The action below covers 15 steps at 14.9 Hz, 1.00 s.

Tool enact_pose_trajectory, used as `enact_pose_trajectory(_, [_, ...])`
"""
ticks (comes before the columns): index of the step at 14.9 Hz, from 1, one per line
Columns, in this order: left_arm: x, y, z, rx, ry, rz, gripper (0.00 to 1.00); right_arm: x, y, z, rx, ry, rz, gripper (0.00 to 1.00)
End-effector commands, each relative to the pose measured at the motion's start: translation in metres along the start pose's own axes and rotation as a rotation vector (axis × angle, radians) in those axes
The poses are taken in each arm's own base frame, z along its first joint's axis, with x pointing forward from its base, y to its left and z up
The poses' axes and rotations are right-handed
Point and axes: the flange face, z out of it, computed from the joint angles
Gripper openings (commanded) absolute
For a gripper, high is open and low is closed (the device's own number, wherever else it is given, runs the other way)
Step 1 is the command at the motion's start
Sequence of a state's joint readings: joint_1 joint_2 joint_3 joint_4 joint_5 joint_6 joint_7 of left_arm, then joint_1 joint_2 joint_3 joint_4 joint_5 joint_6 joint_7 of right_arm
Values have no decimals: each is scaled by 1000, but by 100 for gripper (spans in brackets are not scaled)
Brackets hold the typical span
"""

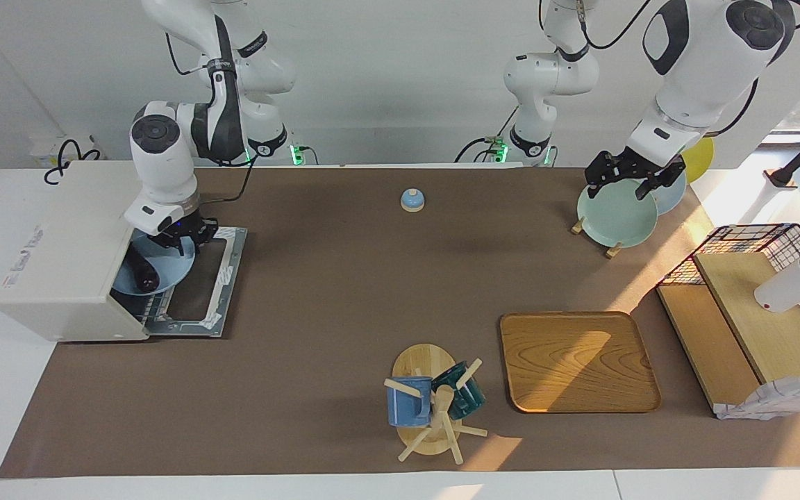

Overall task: Put eggplant into oven
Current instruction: 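Carry the eggplant into the open oven and release it with the right gripper, then push the oven door shut with the right gripper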

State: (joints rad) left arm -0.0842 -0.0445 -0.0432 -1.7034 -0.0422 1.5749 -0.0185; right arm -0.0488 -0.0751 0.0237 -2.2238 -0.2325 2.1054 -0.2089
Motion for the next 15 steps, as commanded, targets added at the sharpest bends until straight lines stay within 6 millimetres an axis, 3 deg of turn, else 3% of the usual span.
enact_pose_trajectory(1, [-3,-2,-4,13,-2,-7,100,28,-34,-26,94,50,12,16])
enact_pose_trajectory(2, [-3,-2,-4,13,-2,-7,100,40,-61,-25,98,80,44,0])
enact_pose_trajectory(4, [-3,-2,-4,13,-2,-7,100,56,-88,0,108,56,161,0])
enact_pose_trajectory(6, [-3,-2,-4,13,-2,-7,100,58,-116,10,105,44,200,0])
enact_pose_trajectory(11, [-3,-2,-4,13,-2,-7,100,53,-107,61,55,-10,184,0])
enact_pose_trajectory(15, [-3,-2,-4,13,-2,-7,100,49,-99,73,-12,-21,142,0])
